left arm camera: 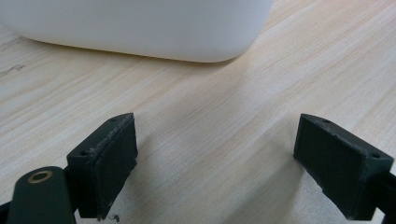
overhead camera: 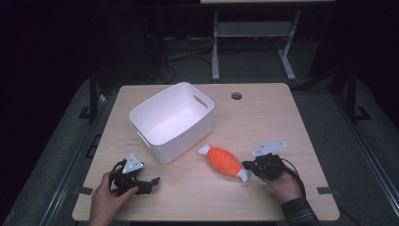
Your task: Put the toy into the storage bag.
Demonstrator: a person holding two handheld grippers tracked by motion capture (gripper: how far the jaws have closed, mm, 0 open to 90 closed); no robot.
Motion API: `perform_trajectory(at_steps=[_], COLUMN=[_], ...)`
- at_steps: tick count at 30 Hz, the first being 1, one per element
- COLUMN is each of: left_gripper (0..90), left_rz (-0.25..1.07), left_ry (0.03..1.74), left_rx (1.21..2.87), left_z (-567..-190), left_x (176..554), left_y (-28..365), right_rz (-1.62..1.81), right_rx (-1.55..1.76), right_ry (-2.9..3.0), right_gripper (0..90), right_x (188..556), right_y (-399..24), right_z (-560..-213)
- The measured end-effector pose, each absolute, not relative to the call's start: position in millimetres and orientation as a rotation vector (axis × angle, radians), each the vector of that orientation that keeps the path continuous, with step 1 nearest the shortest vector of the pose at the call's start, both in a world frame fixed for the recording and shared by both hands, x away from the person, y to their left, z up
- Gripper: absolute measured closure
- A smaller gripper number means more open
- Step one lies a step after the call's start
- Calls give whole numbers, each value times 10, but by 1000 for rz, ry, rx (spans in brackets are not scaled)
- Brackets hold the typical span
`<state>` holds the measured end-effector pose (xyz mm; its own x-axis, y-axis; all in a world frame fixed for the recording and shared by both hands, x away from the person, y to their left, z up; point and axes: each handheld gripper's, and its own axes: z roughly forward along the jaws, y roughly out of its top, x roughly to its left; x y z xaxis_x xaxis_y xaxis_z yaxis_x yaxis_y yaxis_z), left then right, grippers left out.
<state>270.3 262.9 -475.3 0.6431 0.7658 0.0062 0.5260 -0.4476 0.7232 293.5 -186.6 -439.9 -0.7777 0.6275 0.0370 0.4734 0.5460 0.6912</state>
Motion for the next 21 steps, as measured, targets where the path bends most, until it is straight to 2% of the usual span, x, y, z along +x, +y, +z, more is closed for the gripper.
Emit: perform_trajectory(at_steps=[6, 9, 14, 15, 16, 18, 21], left_gripper=[126, 126, 126, 126, 126, 126, 126], left_rz=[436, 436, 436, 436, 436, 436, 436], left_ry=[1001, 1001, 1000, 1000, 1001, 1001, 998], left_rx=[2154, 2154, 2155, 2155, 2154, 2154, 2161], left_z=[-4753, -4753, -4753, -4753, -4753, -4753, -4751], left_x=[2703, 2703, 2703, 2703, 2703, 2703, 2704], left_y=[2629, 2629, 2630, 2630, 2629, 2629, 2633], right_rz=[1070, 1059, 1034, 1034, 1027, 1039, 1035], right_rx=[953, 972, 1022, 1022, 1033, 1040, 1044], right_ry=[2548, 2548, 2546, 2546, 2544, 2545, 2561], right_gripper=[812, 698, 436, 436, 364, 295, 262], right_x=[2925, 2932, 2944, 2944, 2943, 2946, 2951], right_y=[-1891, -1894, -1894, -1894, -1884, -1873, -1855], right_z=[-4366, -4342, -4281, -4281, -4247, -4215, -4187])
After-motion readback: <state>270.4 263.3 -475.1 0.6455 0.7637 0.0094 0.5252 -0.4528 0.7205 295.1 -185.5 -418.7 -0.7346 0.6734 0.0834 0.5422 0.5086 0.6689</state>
